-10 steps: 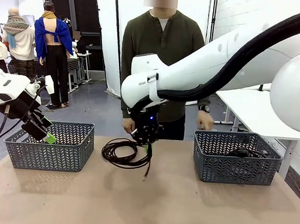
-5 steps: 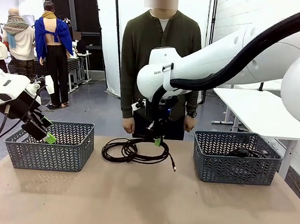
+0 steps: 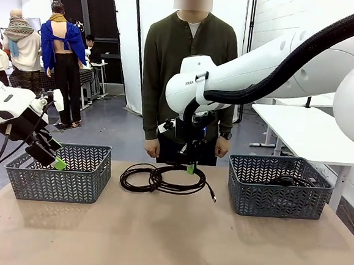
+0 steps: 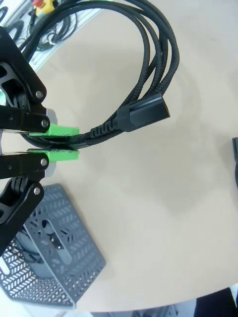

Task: Organize the cables according to human instructions.
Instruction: Pick up a bundle of cables and place it in the basket indicated by the human.

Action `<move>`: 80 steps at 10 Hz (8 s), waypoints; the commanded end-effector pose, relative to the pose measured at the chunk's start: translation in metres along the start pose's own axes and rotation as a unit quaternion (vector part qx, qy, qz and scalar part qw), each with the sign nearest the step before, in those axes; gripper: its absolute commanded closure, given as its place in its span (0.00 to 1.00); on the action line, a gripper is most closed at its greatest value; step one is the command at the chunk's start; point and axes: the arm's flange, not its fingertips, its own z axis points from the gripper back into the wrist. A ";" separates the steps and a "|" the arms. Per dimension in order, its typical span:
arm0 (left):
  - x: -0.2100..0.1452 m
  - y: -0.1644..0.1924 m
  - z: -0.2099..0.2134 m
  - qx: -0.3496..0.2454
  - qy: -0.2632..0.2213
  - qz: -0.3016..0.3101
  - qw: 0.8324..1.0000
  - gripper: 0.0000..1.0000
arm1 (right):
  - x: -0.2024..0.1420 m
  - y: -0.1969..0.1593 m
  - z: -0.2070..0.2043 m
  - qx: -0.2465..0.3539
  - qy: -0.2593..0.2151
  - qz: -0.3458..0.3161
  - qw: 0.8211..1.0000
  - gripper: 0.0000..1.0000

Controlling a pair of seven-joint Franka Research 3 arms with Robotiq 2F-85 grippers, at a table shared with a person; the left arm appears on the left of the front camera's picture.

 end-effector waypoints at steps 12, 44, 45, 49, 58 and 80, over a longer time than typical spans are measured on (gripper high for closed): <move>-0.002 0.002 0.000 -0.008 -0.007 -0.001 1.000 0.00 | -0.076 -0.135 0.057 -0.052 -0.001 0.194 0.980 1.00; -0.002 0.002 0.000 -0.008 -0.007 -0.001 1.000 0.00 | -0.145 -0.267 0.015 -0.043 -0.031 0.261 0.964 1.00; -0.002 0.002 0.000 -0.008 -0.007 -0.001 1.000 0.00 | -0.145 -0.268 0.013 -0.045 -0.031 0.255 0.965 1.00; -0.002 0.002 0.000 -0.008 -0.007 -0.001 1.000 0.00 | -0.141 -0.266 0.007 -0.043 -0.036 0.249 0.967 0.34; -0.002 0.002 0.000 -0.008 -0.007 -0.001 1.000 0.00 | -0.153 -0.264 0.011 -0.023 -0.016 0.240 0.970 0.00; -0.002 0.002 0.000 -0.008 -0.007 -0.001 1.000 0.00 | -0.204 -0.044 0.028 -0.014 -0.203 0.152 0.967 0.00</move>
